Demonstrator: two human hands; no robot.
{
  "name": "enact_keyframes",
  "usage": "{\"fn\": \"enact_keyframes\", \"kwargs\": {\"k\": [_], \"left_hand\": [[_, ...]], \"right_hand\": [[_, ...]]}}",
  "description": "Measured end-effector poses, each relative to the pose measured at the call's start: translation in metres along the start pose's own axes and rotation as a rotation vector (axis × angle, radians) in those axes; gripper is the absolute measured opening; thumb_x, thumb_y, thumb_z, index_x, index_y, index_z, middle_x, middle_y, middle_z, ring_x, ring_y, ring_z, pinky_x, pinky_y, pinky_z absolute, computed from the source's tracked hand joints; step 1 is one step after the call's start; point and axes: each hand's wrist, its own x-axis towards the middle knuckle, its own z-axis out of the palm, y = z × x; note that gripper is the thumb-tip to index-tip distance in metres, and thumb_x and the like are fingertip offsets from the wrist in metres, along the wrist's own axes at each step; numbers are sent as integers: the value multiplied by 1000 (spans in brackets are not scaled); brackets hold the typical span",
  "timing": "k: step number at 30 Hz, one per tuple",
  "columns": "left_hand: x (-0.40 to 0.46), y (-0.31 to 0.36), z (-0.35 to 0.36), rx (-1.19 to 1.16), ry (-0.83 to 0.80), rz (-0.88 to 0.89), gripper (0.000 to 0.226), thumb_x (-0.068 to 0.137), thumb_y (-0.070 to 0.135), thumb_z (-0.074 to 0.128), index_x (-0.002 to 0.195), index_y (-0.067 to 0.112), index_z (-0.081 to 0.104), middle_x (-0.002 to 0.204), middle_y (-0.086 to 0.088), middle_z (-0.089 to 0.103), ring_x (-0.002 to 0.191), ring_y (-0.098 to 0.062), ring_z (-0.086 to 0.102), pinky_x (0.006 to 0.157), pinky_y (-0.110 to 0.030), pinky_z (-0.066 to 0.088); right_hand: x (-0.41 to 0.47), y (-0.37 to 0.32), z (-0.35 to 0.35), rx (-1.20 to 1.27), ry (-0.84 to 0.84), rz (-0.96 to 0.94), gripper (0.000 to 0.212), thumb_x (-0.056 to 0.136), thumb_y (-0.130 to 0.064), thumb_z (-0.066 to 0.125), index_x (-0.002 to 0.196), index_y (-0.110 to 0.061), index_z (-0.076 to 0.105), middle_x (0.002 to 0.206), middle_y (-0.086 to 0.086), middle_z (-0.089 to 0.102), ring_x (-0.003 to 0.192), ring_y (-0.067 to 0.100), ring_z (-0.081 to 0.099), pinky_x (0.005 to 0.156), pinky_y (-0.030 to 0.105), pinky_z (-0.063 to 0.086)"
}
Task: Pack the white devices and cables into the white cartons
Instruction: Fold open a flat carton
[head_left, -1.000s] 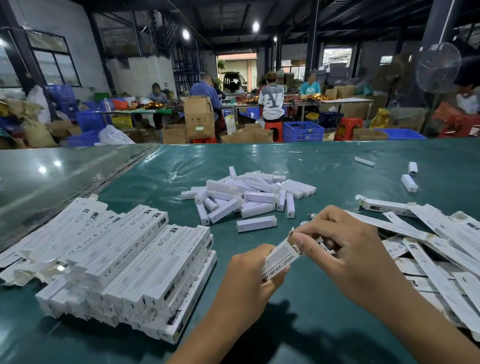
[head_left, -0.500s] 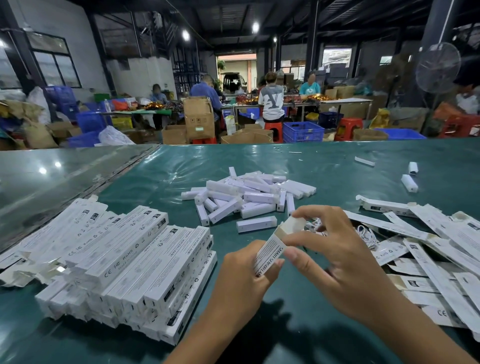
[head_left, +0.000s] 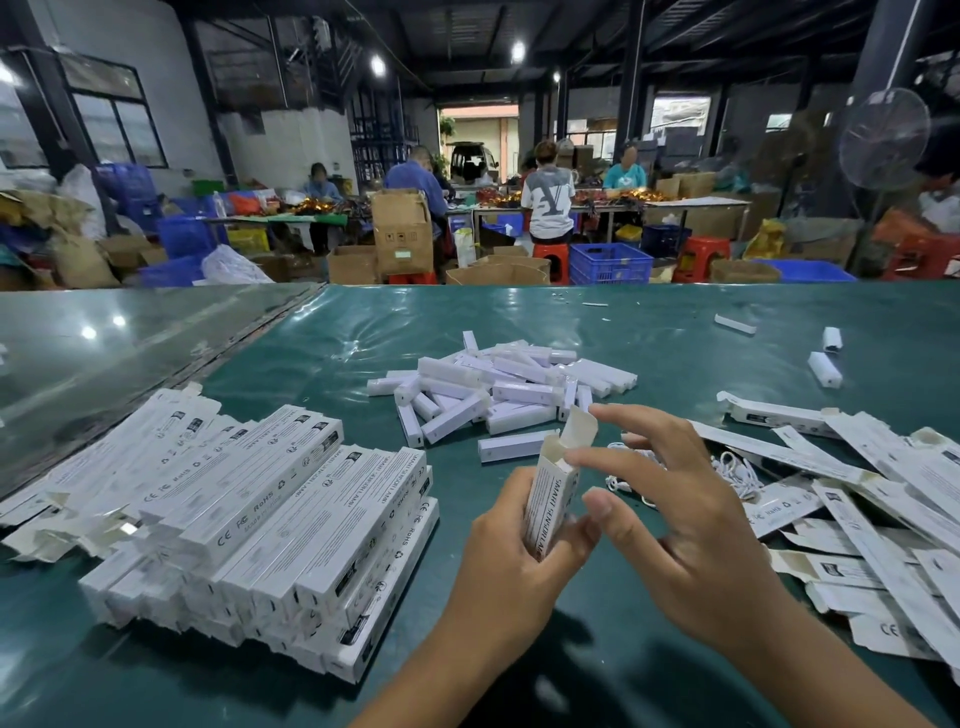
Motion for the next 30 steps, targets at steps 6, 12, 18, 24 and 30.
{"fn": "enact_keyframes", "kwargs": {"k": [6,12,18,24,30], "left_hand": [[1,7,-6,-59,57,207,38,96,42,63,132,40,50,113,2,66,86,-28,65,73,-50,56],[0,9,-6,38,76,276,27,91,44,71,114,39,58,113,8,63,97,-22,66,69,-47,59],[-3,14,-1,-28,103,235,53,78,49,82,115,46,44,111,11,69,97,-19,71,73,-37,60],[-3,18,-2,10,102,274,54,82,47,78,119,45,38,114,21,67,96,-7,71,71,-18,55],[-3,15,-2,14,70,322,58,86,39,78,124,56,38,115,16,66,95,-19,71,67,-38,61]], "right_hand": [[0,-1,-3,134,-13,77,34,101,-54,46,115,-37,72,128,-14,57,120,17,58,99,22,42],[7,-9,-4,593,26,347,25,97,-38,55,113,-25,68,104,-10,75,96,5,68,83,11,47],[4,-15,-1,520,28,312,25,93,-45,58,100,-33,79,97,-6,76,93,13,71,80,15,49],[1,-12,-2,368,33,219,18,90,-39,65,102,-38,78,98,-14,76,91,11,71,78,12,49],[3,-10,-3,336,40,194,20,93,-34,62,104,-33,78,99,-16,76,93,11,71,80,13,49]]}}
